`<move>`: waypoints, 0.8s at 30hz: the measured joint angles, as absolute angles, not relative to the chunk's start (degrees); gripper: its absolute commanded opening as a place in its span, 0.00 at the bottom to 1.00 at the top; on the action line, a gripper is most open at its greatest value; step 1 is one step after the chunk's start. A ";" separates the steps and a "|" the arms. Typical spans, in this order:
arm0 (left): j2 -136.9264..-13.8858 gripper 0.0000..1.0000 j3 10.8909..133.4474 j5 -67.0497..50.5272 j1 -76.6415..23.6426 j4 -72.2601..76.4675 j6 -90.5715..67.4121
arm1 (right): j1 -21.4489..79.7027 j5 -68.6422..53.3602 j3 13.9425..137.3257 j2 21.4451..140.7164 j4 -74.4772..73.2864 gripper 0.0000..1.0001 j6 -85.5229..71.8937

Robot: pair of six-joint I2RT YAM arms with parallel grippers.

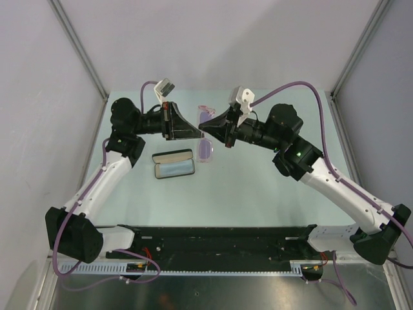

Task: Organize the sunglasses
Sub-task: Fold the right temple of the sunglasses with the sunglasses.

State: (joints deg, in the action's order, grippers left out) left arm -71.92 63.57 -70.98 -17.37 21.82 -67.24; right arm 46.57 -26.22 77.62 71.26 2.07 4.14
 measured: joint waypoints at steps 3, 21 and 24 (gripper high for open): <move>-71.92 0.00 63.59 -71.16 -17.37 21.78 -66.85 | 46.48 -26.24 77.62 71.37 2.22 0.00 3.38; -72.36 0.00 63.53 -71.18 -16.84 21.80 -65.08 | 46.26 -17.08 77.06 59.92 9.19 0.73 1.61; -72.36 0.00 63.51 -71.18 -16.84 21.82 -64.49 | 46.24 -14.98 77.08 60.84 11.18 0.97 1.34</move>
